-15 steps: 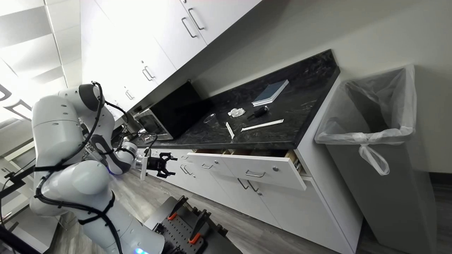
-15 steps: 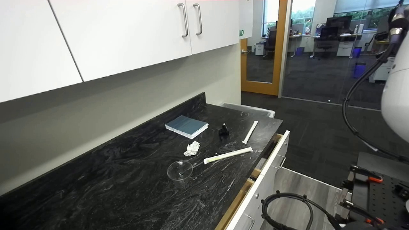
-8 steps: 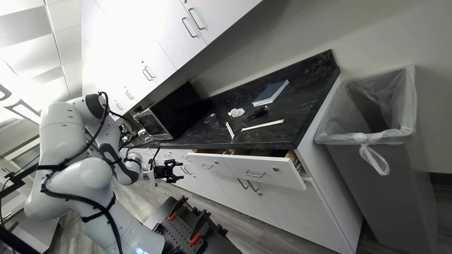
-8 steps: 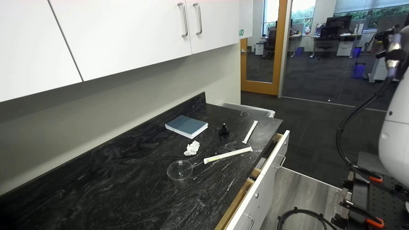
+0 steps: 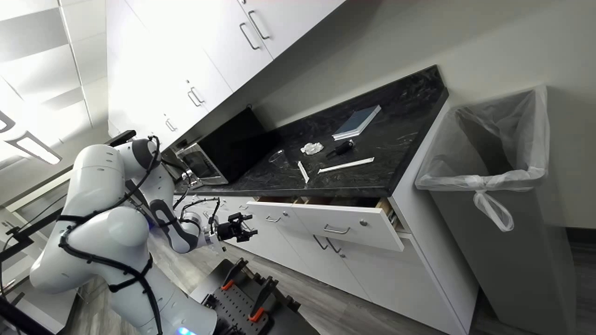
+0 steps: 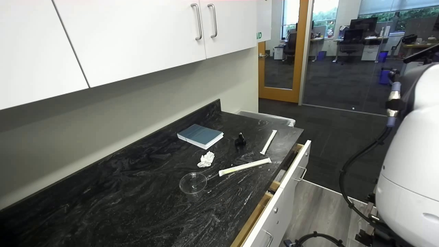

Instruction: Open the second top drawer below the countertop

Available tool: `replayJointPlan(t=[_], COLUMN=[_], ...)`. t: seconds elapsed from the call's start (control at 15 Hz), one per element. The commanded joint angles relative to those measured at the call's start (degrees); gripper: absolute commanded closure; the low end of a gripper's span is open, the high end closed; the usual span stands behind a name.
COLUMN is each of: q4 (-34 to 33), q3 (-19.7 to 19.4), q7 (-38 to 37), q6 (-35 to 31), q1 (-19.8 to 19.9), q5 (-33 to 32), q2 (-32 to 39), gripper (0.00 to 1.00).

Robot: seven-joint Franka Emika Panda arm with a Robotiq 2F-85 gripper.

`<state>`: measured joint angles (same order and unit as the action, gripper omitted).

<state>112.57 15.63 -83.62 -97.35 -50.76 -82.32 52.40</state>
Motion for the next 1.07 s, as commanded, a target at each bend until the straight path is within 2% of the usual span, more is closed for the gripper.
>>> replayJointPlan(t=[0.0, 0.13, 0.47, 0.73, 1.0], q4=[-0.97, -1.62, -8.98, -14.98, -18.02], q3=[1.08, 1.04, -0.36, -0.63, -2.48], q7=[0.03, 0.04, 3.32, 6.60, 8.81], q6=[0.81, 0.79, 8.81, 9.55, 8.07], q1=[1.17, 1.16, -1.52, -1.45, -1.11], q5=[-0.73, -0.74, -0.53, -1.30, -5.80], q2=[1.07, 1.62, 6.92, 11.44, 14.40], gripper=[0.00, 0.00, 0.00, 0.00, 0.00])
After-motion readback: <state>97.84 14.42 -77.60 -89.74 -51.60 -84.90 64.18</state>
